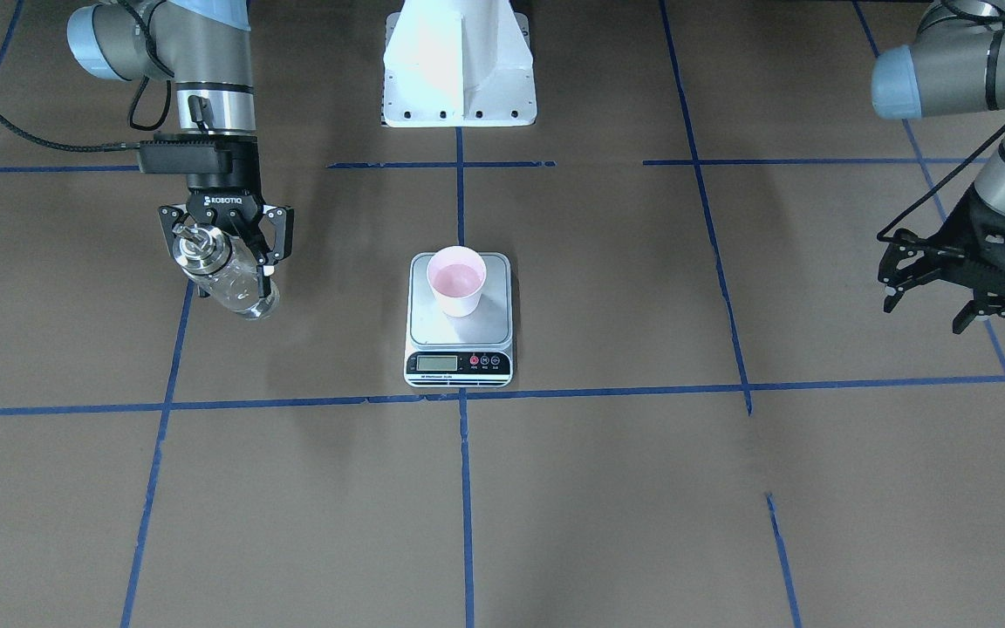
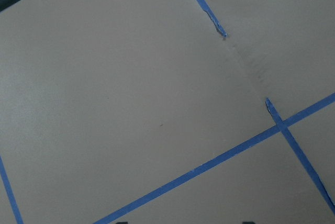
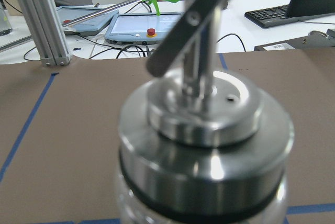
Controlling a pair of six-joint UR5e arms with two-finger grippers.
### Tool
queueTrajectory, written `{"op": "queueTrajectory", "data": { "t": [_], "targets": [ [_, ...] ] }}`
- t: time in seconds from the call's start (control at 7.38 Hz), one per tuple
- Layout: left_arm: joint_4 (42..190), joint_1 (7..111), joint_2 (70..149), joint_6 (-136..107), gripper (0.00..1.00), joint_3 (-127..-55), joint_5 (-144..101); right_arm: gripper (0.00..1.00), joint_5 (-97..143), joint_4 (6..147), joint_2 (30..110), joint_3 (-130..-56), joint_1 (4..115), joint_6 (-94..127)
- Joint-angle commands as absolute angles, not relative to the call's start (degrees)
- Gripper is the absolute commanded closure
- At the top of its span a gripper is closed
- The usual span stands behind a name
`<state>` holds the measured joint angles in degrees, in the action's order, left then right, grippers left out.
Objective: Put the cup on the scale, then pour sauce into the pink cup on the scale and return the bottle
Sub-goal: 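Carry the upright dispenser back toward its original spot with the right gripper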
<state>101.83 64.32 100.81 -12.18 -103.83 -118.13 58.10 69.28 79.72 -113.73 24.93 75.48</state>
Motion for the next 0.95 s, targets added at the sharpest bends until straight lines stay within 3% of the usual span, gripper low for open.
{"op": "queueTrajectory", "data": {
  "t": [0.0,0.81],
  "targets": [
    [101.78,64.25,100.81,-12.22,0.22,-104.06,-118.12,1.00,57.31,66.46,82.70,-112.94,24.87,78.57],
    [101.78,64.25,100.90,-12.13,0.22,-103.71,-118.12,1.00,50.45,61.00,87.45,-109.78,22.15,78.66]
  ]
}}
